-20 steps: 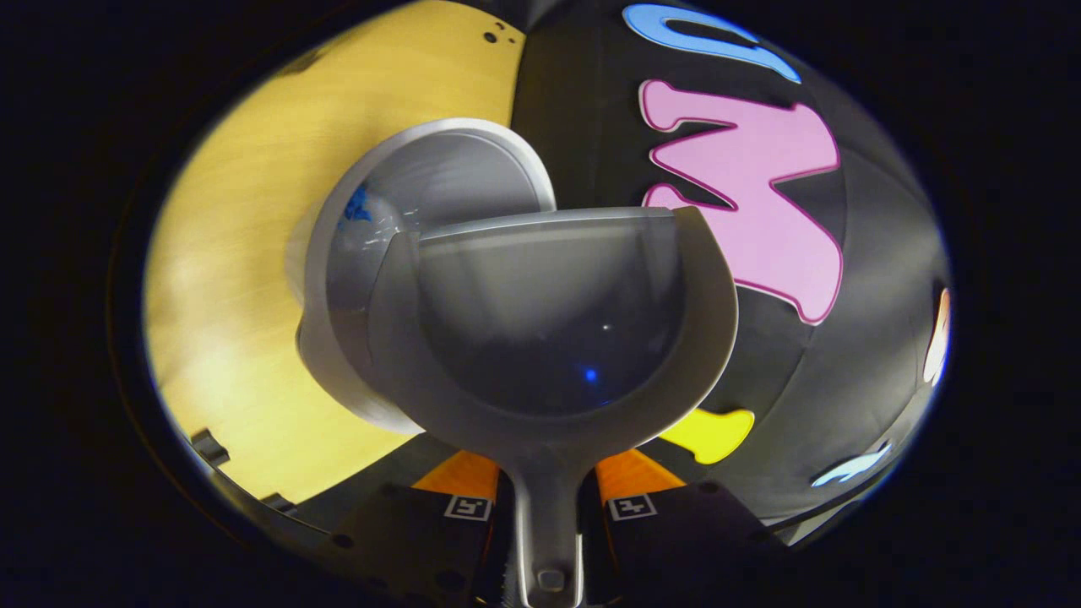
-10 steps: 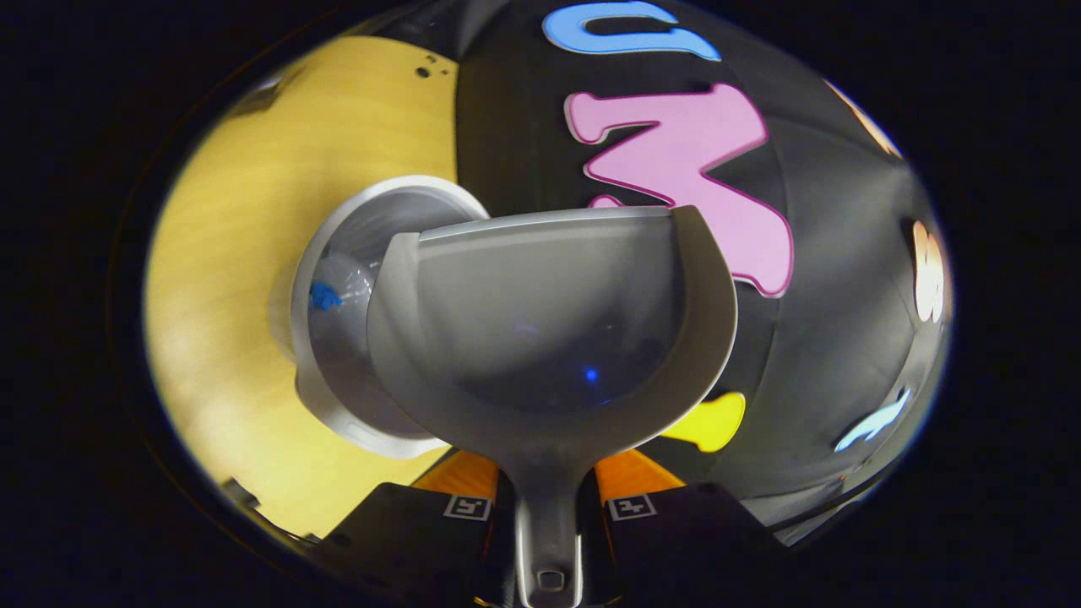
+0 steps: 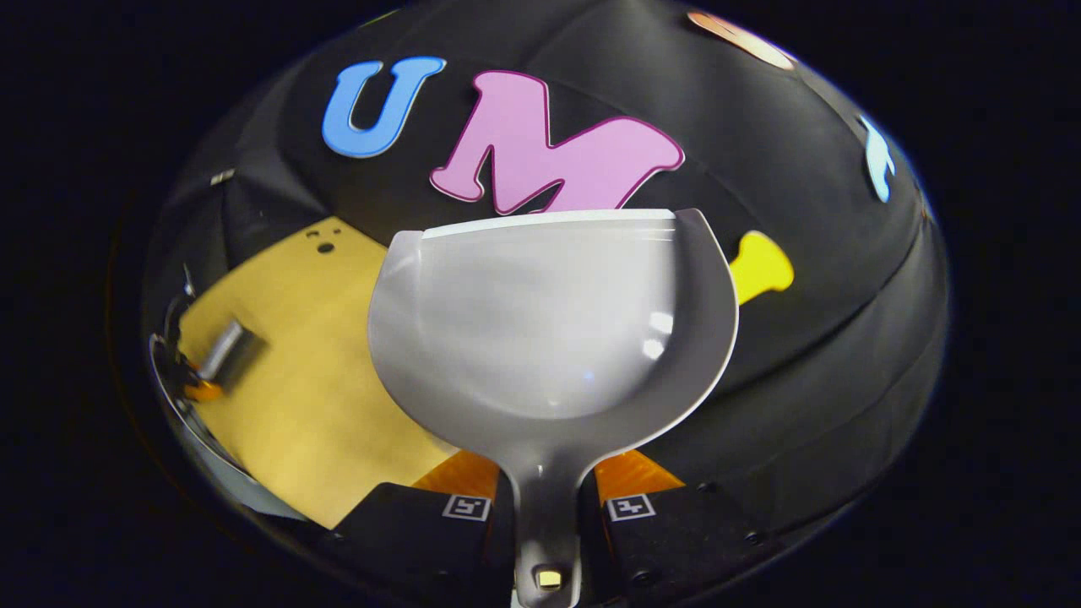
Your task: Pick up the small broom and dustpan from the desktop, sweep the trash into the dustpan with the broom, and then empty the trash into the garbage bin.
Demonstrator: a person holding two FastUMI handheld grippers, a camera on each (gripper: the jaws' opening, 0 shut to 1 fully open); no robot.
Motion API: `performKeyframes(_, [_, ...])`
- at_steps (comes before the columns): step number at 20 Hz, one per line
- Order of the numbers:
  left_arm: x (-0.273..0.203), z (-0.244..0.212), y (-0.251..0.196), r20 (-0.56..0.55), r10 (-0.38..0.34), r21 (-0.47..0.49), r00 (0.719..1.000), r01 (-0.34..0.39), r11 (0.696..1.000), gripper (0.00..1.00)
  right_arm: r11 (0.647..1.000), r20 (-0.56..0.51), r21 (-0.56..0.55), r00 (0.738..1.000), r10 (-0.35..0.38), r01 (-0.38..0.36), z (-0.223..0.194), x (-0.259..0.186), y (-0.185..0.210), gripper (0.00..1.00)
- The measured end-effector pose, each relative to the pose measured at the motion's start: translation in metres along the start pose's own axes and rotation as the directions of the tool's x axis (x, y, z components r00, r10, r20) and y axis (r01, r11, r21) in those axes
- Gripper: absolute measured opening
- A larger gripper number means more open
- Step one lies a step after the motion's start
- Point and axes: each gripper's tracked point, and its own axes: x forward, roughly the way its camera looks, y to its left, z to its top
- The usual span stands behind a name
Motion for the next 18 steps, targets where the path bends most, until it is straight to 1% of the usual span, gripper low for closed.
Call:
performKeyframes(2, [-0.001, 0.004, 0.001, 0.0, 0.001, 0.0, 1.0, -0.001, 1.0, 0.27, 0.989, -0.026, 0.117, 0.995, 0.095, -0.091, -0.015, -0.006, 0.035, 0.35])
performKeyframes(3, [-0.002, 0.005, 0.001, -0.001, 0.003, 0.005, 1.0, -0.003, 1.0, 0.3, 0.98, -0.038, 0.163, 0.992, 0.122, -0.115, -0.024, -0.006, 0.049, 0.35])
performKeyframes(4, [-0.001, 0.003, 0.0, -0.003, 0.002, 0.009, 1.0, -0.002, 1.0, 0.27, 0.969, -0.052, 0.206, 0.987, 0.151, -0.137, -0.036, -0.008, 0.064, 0.35])
performKeyframes(5, [0.0, 0.004, 0.0, -0.005, -0.003, 0.01, 1.0, 0.003, 1.0, 0.27, 0.957, -0.065, 0.242, 0.981, 0.18, -0.16, -0.05, -0.013, 0.08, 0.35])
performKeyframes(8, [-0.001, 0.008, 0.002, -0.013, -0.025, -0.003, 1.0, 0.025, 1.0, 0.27, 0.944, -0.13, 0.27, 0.964, 0.231, -0.19, -0.092, -0.013, 0.124, 0.35])
performKeyframes(9, [-0.001, 0.008, 0.003, -0.016, -0.024, 0.004, 1.0, 0.024, 1.0, 0.3, 0.941, -0.155, 0.275, 0.956, 0.249, -0.2, -0.107, -0.009, 0.14, 0.35])
performKeyframes(10, [-0.001, 0.008, 0.002, -0.019, -0.023, 0.011, 1.0, 0.024, 1.0, 0.27, 0.935, -0.176, 0.283, 0.947, 0.27, -0.214, -0.118, -0.009, 0.155, 0.35])
performKeyframes(13, [0.0, 0.008, 0.004, -0.034, -0.026, 0.021, 0.999, 0.026, 0.999, 0.27, 0.918, -0.219, 0.294, 0.916, 0.335, -0.266, -0.146, -0.007, 0.203, 0.35])
performKeyframes(14, [0.002, 0.007, 0.005, -0.044, -0.019, 0.026, 0.999, 0.02, 0.999, 0.3, 0.914, -0.232, 0.294, 0.907, 0.352, -0.279, -0.155, -0.001, 0.218, 0.35])
performKeyframes(16, [0.006, 0.007, 0.002, -0.068, -0.007, 0.028, 0.998, 0.009, 1.0, 0.27, 0.897, -0.268, 0.324, 0.88, 0.392, -0.301, -0.174, 0.012, 0.249, 0.35])
performKeyframes(18, [0.011, 0.01, 0.003, -0.086, 0.003, 0.028, 0.996, -0.001, 1.0, 0.28, 0.875, -0.316, 0.38, 0.847, 0.428, -0.3, -0.192, 0.029, 0.283, 0.35])
